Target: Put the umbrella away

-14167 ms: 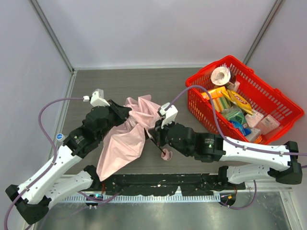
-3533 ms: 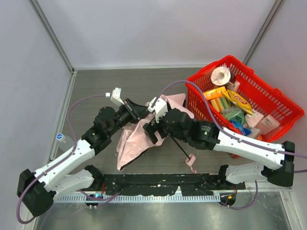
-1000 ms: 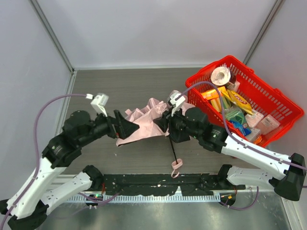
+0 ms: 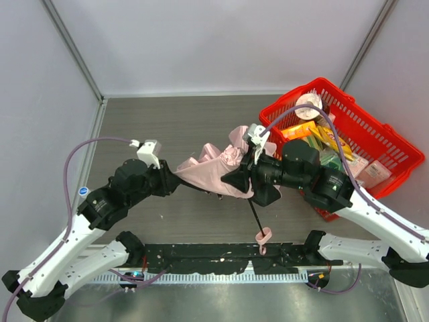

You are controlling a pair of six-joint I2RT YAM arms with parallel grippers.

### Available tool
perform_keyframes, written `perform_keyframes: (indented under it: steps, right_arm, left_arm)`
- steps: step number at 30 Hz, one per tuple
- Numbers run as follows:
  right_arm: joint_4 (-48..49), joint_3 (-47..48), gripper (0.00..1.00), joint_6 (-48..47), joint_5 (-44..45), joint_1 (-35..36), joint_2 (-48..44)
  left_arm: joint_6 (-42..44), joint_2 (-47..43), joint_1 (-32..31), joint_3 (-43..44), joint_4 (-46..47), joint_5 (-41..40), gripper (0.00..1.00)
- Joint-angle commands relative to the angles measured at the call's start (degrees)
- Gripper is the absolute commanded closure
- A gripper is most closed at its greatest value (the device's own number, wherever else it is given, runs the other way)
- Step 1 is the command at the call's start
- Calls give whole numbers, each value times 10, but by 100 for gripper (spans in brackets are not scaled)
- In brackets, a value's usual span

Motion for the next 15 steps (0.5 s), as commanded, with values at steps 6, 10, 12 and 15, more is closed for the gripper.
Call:
perform_keyframes:
  steps: [6,10,12,15]
  right_arm:
    - [49,203,99,-31,136,0,147]
    - [24,325,100,-130,235,0,290]
    - [13,386,99,-194,313,0,353]
    - [9,488,100,-288,436,0,437]
  left_arm:
    - [-23,-112,9,53,-75,-249,29]
    - [-18,-208,8,42,-53,-279,22]
    - [-8,-242,9,42,-46,-282,21]
    - [-4,-268,9,45,-43,-275,17]
